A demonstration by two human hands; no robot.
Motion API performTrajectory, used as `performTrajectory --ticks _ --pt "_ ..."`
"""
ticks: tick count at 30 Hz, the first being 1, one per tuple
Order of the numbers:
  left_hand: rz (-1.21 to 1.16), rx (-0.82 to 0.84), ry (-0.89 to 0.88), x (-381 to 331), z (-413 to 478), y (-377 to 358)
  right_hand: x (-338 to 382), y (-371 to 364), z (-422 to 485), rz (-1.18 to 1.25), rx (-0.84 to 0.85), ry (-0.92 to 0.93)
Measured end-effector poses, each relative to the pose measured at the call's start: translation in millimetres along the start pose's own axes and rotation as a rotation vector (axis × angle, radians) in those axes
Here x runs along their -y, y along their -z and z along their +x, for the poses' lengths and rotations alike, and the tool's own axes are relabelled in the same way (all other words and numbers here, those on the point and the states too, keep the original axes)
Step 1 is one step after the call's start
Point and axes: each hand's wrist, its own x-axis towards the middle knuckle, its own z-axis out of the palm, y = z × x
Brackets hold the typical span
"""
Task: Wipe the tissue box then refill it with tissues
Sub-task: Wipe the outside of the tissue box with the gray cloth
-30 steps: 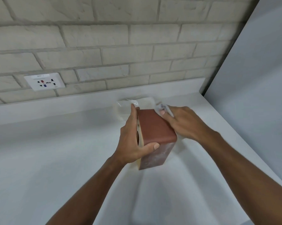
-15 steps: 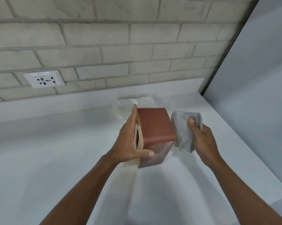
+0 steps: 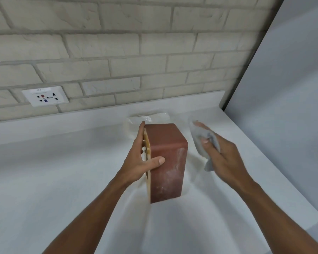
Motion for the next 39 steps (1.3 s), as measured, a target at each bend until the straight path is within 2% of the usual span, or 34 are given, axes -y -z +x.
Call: performTrajectory --ticks 2,3,4,6,8,11,14,17,22,29,34,39 --pt "0.012 0.014 -0.005 -1 0 -1 5 -13 0 -0.220 0.150 0.224" --pt "0.010 0.018 -0.003 -1 0 0 7 -18 3 -0.305 0.185 0.276" --pt "0.007 0.022 0.005 -2 1 0 4 -19 10 -0.323 0.184 0.218" --pt "-0.004 0.029 0.017 0 1 1 -12 -15 29 -0.362 0.186 -0.101" --pt "-0.021 0.029 0.024 2 1 0 -35 -8 36 -0.450 0.230 -0.327" --pt "-0.038 0.031 0.026 1 4 1 -60 -5 28 -0.130 0.070 -0.475" --pt "-0.083 0.024 0.060 -1 10 2 -56 -5 20 0.062 -0.117 -0.484" --pt "-0.120 -0.022 0.092 -1 18 3 -34 -11 15 0.161 -0.206 -0.380" --pt "-0.145 -0.024 0.106 -3 25 7 1 -28 14 0.107 -0.164 -0.052" --pt "-0.051 0.088 0.090 -3 24 10 -10 -62 31 -0.209 -0.029 0.260" --pt "-0.019 0.059 0.053 -7 22 7 -21 -88 39 -0.469 -0.110 0.357" --pt "-0.004 0.085 0.028 -7 22 7 -18 -103 34 -0.660 0.054 0.723"
